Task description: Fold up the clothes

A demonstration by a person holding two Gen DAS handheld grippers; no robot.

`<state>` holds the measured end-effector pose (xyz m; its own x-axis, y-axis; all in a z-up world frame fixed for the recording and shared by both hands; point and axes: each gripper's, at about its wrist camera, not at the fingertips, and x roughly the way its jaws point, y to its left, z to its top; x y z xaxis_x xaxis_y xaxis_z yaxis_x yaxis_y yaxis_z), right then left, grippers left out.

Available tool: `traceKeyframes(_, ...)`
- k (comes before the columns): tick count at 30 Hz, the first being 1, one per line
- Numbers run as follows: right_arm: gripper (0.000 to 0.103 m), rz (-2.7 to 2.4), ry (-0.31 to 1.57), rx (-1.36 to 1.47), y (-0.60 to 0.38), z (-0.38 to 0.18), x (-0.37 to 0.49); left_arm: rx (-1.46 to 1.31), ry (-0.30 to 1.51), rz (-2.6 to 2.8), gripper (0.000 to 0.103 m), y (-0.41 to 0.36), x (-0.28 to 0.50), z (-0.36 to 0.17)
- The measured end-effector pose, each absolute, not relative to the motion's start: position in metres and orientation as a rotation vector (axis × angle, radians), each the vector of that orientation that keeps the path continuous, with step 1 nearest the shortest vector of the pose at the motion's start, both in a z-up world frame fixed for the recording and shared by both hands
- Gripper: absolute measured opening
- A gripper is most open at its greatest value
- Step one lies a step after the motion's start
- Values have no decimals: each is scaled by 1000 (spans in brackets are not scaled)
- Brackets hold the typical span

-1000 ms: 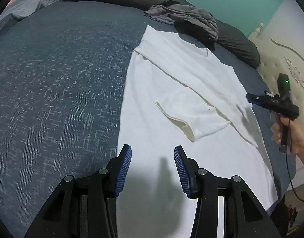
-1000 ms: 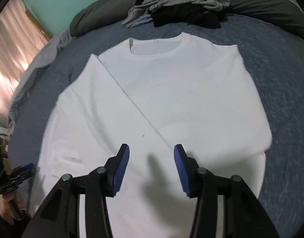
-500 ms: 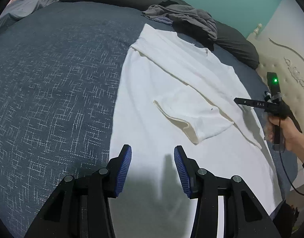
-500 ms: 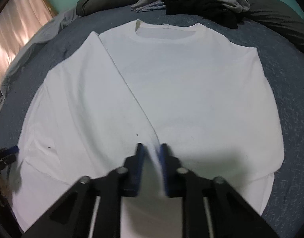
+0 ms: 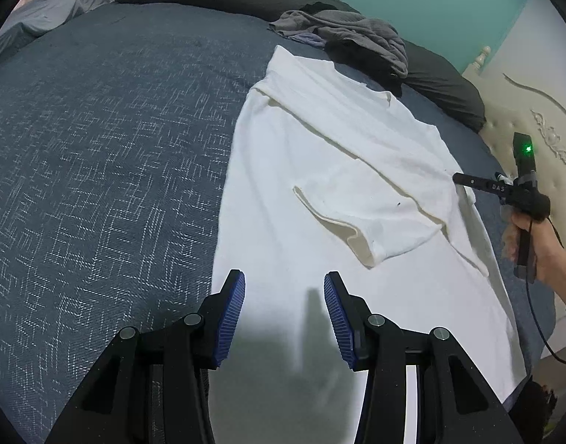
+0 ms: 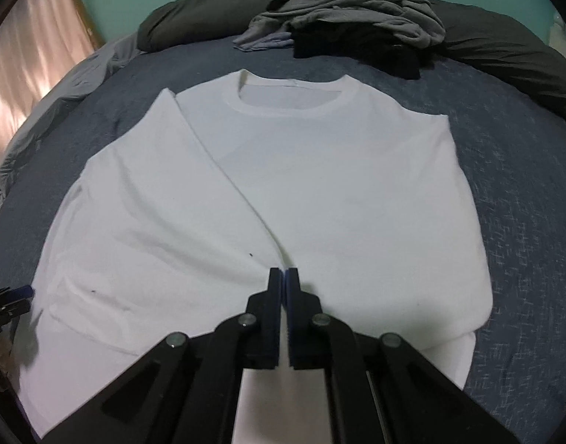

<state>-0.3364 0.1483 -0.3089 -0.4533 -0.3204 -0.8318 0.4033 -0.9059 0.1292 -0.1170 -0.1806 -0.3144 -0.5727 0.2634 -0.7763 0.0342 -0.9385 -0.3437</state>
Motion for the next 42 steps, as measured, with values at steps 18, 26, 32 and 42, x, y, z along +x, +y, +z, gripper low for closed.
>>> traceKeyframes(18,28,-2353,-174,1348,192,-294,-290,-1332,-561,2616,49,-191,-145,-297)
traceKeyframes(26,42,-2272,-140,1466,194,-320,-248,-1404,-567,2604,55,-212,-243,-298)
traceKeyframes(32,43,-2220,-88,1522,197,-335,-229,-1468,-458,2622,55,-221,-299,-303)
traceKeyframes(42,37,-2222,68,1510,191,-340,-217,-1487,-506,2559,11,-230,-330,-319)
